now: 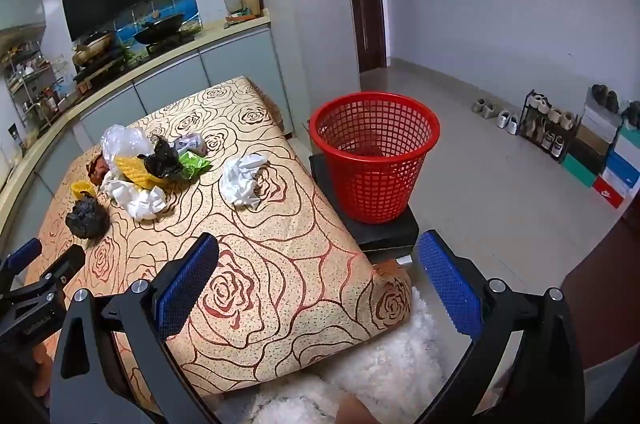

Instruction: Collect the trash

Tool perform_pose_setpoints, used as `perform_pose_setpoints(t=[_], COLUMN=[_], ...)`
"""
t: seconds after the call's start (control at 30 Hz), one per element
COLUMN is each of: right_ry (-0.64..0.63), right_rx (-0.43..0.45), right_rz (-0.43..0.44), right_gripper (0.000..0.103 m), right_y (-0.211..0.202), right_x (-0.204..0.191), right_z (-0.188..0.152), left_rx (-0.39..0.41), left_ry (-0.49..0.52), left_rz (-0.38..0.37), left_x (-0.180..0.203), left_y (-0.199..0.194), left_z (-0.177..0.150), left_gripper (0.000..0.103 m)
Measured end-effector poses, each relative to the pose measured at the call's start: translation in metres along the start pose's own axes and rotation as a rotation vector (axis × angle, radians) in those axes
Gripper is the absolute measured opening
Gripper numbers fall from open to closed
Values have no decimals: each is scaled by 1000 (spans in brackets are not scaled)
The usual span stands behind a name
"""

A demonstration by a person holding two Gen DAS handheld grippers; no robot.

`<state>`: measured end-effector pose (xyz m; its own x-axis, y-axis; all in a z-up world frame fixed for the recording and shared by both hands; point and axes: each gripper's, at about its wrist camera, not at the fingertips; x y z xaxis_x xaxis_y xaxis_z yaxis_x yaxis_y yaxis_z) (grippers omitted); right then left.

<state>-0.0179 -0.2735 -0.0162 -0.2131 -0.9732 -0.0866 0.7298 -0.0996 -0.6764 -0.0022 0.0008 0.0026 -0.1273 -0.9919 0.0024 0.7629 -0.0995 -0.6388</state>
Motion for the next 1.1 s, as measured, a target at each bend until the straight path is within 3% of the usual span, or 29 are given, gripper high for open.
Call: perform_pose_setpoints(t=[1.1], right_ry=[-14], right_rx=[42], right_rz=[-29], right_gripper=[98], right_y=[0], right_x=[5], right_z=[4], left_rx=[-11], left_ry=[-25], left_rz=[10], left_x=[-11], left_y=[9], left_z=[-2], left_gripper=[96])
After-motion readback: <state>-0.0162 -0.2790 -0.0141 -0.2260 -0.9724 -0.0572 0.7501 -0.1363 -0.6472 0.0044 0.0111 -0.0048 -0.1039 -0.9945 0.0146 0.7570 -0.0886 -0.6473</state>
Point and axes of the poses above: each gripper's, at about its wrist camera, not at the fingertips, and y roughly the way its jaws point, x to its right, z to its top, and after that the axes turned 7 degrees about -z, right-handed
